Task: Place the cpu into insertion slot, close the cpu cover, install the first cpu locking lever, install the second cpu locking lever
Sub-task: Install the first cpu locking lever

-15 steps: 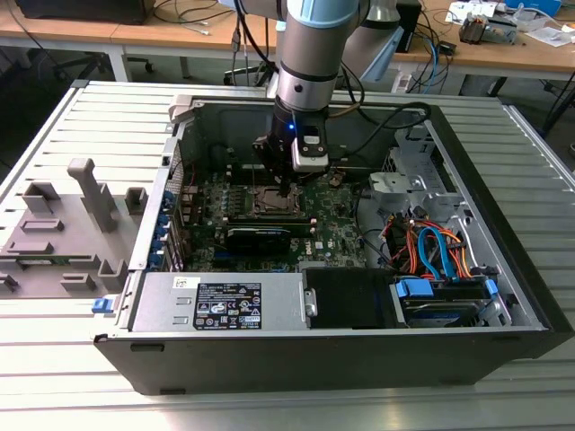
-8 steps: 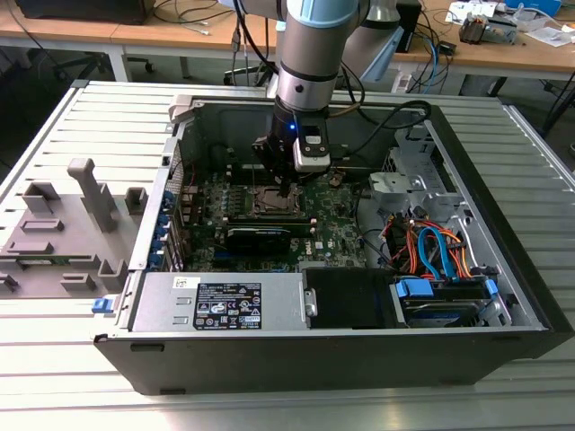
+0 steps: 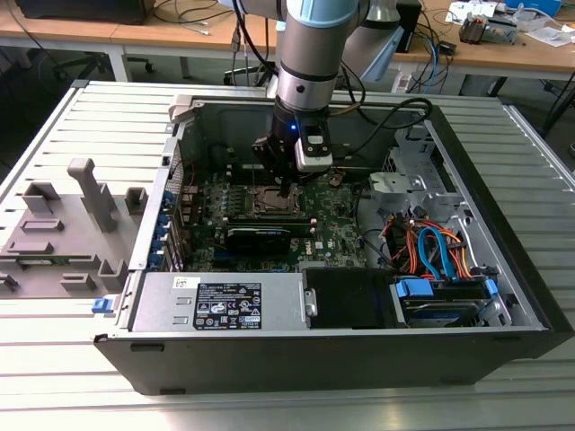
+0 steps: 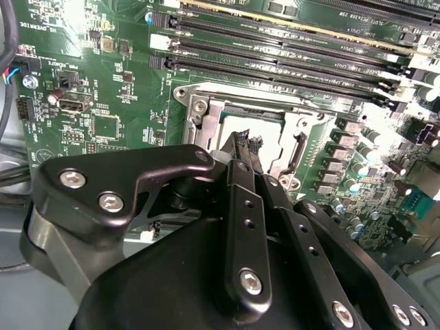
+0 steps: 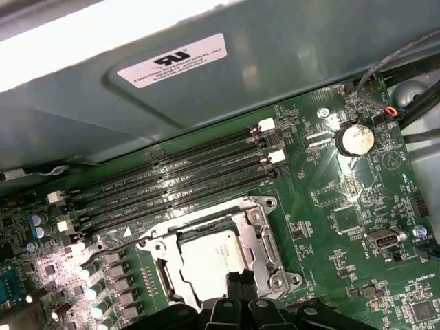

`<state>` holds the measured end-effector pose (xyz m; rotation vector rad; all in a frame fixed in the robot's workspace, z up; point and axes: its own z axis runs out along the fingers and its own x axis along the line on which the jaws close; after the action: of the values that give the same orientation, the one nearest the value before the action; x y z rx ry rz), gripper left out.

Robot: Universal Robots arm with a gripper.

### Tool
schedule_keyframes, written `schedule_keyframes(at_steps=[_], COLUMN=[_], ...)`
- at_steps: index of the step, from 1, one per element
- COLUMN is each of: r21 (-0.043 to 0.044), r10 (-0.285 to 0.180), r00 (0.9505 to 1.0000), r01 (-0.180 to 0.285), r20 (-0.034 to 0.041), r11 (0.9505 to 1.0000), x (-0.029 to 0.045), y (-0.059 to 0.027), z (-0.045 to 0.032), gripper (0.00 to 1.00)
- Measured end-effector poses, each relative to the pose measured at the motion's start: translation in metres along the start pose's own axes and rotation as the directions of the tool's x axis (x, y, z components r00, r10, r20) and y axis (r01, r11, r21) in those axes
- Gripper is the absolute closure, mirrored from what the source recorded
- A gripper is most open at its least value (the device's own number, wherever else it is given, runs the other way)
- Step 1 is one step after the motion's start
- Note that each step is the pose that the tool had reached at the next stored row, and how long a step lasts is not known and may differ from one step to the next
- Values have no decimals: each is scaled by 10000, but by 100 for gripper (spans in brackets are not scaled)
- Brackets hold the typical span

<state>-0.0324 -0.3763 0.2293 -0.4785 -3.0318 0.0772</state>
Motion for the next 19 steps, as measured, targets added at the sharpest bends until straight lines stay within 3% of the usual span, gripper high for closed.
schedule_keyframes(at_steps=[19], r21=[1], r10=[-829], r00=[9966], r01=[829], r20=[33], r11=[9966], x=[0], y=[0], z=[0], gripper=[89])
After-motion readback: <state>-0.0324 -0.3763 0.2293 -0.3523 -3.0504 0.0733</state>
